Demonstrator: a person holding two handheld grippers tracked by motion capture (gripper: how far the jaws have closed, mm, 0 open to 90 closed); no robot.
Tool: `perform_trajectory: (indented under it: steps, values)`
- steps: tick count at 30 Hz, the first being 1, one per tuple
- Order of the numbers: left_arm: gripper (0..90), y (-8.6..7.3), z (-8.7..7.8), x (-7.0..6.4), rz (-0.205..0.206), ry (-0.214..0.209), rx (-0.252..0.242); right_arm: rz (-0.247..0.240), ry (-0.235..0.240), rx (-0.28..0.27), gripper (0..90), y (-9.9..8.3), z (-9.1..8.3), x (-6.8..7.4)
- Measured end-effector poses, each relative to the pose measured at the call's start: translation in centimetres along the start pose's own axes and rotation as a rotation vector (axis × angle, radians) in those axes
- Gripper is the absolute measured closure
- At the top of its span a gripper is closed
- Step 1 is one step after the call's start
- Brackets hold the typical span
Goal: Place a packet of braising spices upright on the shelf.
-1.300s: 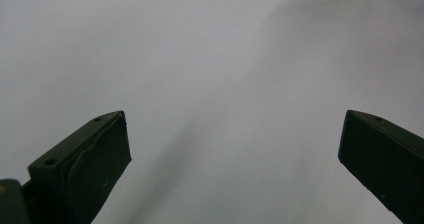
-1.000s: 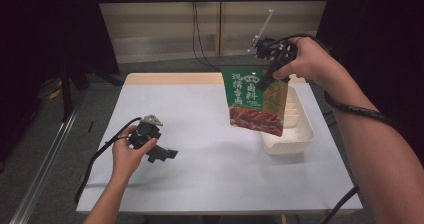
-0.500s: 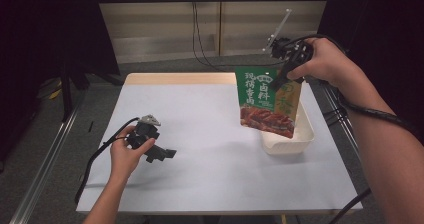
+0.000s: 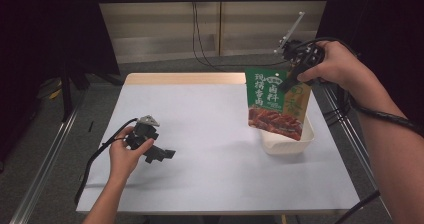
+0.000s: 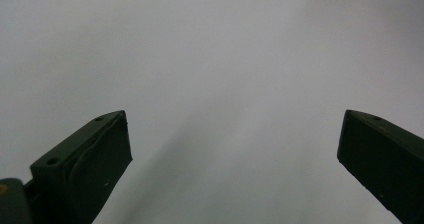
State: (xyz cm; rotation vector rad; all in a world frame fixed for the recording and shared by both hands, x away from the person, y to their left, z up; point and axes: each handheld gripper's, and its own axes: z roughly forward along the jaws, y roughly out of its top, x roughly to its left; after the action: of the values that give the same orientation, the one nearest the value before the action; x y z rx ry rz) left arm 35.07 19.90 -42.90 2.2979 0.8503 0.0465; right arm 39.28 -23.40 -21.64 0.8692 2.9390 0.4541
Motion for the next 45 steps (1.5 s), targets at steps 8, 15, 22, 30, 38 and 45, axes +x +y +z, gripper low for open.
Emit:
perform_trajectory:
  steps: [8, 15, 22, 30, 38, 45]
  values:
    - [0.7, 0.0, -0.2, 0.1, -0.001, 0.001, 0.0, 0.02, -0.009, -0.006, 90.0, -0.9, -0.5, -0.3]
    - [0.7, -0.1, -0.1, 0.1, -0.004, 0.0, -0.006, 0.032, -0.009, -0.008, 90.0, -2.0, -0.5, -0.6]
    - [0.9, -0.1, -0.2, 0.1, -0.006, 0.004, -0.003, 0.05, -0.017, -0.007, 90.0, -3.0, -0.4, -1.1]
    - [0.9, -0.1, -0.2, 0.1, -0.004, 0.003, -0.003, 0.05, -0.024, -0.009, 90.0, -3.7, -0.6, -1.3]
    - [0.9, -0.1, -0.2, 0.0, -0.003, 0.006, -0.001, 0.072, -0.026, 0.009, 90.0, -4.0, -0.3, -1.4]
    - [1.0, -0.2, -0.3, 0.0, -0.014, 0.006, -0.015, 0.08, -0.033, 0.02, 90.0, -4.2, -0.1, -1.7]
